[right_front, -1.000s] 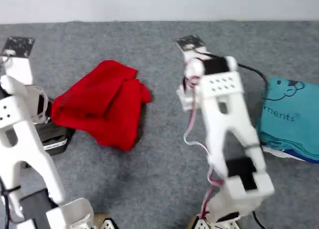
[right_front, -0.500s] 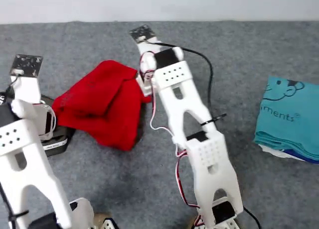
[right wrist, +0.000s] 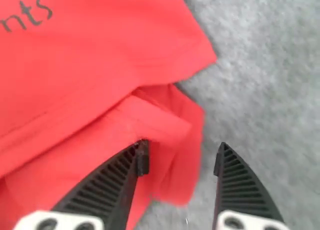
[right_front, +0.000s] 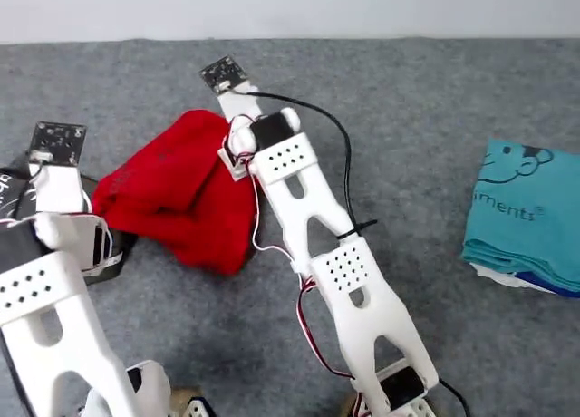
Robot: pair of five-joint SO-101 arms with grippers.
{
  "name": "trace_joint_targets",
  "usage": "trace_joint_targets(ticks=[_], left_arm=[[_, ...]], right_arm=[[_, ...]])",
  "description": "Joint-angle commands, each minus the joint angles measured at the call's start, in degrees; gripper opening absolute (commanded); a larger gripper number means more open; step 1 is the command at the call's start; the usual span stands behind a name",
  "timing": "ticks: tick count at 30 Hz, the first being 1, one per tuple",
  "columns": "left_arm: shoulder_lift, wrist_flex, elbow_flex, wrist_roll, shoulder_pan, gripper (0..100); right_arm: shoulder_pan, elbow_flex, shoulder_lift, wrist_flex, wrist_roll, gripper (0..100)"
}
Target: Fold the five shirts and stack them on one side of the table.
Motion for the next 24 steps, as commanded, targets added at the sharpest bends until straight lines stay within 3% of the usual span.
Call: trace_joint_targets(ticks=[1, 6, 14, 18, 24], left_arm=[[-2.9, -1.41, 0.66, -0.18, -0.26, 14], [-3.16, -3.25, 3.38, -0.18, -0.26, 14], [-3.16, -4.57, 4.53, -0.18, -0.26, 14], [-3.16, -4.57, 4.53, -0.18, -0.18, 14], [-3.16, -4.22, 4.62, -0.18, -0.26, 14]], right_arm=[[-1.27, -2.9, 0.48, -2.86, -0.26, 21.4], [-1.89, -3.25, -0.57, -2.51, 4.66, 0.9], [-1.54, -3.25, -9.36, 8.57, 7.21, 1.0], [-1.63, -3.16, -14.11, 16.04, 12.75, 1.0], [-0.75, 5.45, -24.22, 16.4, 15.21, 0.9]])
